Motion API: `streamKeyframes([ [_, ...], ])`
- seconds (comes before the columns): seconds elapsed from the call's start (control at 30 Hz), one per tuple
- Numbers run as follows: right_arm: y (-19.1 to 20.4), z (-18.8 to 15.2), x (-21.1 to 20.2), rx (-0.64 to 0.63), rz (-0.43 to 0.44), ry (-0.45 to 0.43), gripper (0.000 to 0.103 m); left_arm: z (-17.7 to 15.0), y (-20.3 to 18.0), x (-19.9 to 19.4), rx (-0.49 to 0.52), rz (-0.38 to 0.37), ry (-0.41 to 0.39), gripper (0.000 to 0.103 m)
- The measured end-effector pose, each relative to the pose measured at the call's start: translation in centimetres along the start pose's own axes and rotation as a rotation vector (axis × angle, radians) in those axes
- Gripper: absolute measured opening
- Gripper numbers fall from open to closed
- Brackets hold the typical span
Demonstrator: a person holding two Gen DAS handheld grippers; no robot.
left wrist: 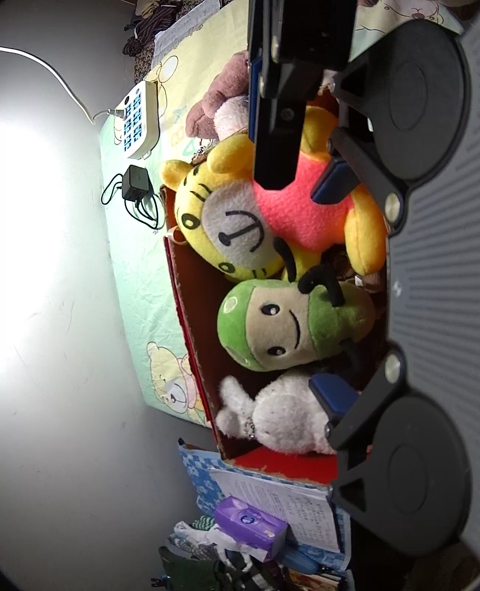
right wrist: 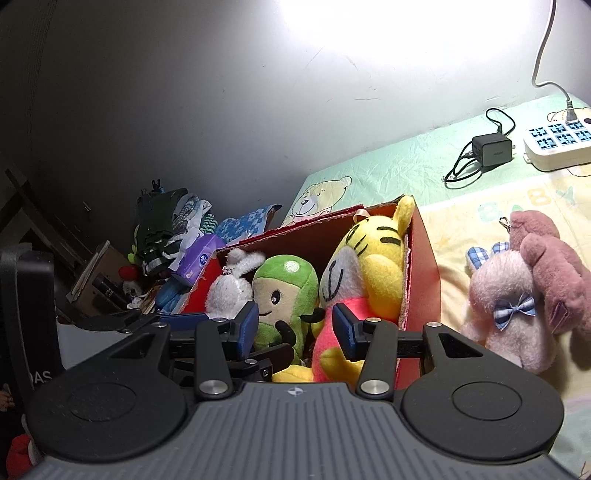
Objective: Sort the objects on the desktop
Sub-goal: 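Move both grippers back to the pink-brown teddy bear on the bed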
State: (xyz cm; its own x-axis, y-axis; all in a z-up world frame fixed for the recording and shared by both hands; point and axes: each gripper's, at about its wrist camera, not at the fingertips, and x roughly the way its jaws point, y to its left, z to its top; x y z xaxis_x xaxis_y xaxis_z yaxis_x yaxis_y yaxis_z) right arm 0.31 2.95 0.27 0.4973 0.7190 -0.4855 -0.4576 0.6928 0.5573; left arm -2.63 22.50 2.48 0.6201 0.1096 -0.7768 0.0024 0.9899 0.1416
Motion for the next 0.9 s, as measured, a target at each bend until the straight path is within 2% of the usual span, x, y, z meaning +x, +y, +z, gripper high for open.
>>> streamKeyframes([
  [0.37, -2.6, 0.4, -2.3, 0.02, 0.017, -0.01, 0.048, 1.0, -2.3, -2.2, -0.034, 0.047, -0.016, 0.099],
  [0.67, -5.2, 1.1, -4.8, 0.037, 0.032, -0.032, 0.049, 2.5, -6.1, -3.6, -0.021, 0.035, -0.048, 0.098],
  [0.9, -8.3, 1.7, -7.2, 0.057, 0.006, -0.045, 0.049, 3.5, -9.9, -3.5, -0.002, 0.01, -0.052, 0.099],
])
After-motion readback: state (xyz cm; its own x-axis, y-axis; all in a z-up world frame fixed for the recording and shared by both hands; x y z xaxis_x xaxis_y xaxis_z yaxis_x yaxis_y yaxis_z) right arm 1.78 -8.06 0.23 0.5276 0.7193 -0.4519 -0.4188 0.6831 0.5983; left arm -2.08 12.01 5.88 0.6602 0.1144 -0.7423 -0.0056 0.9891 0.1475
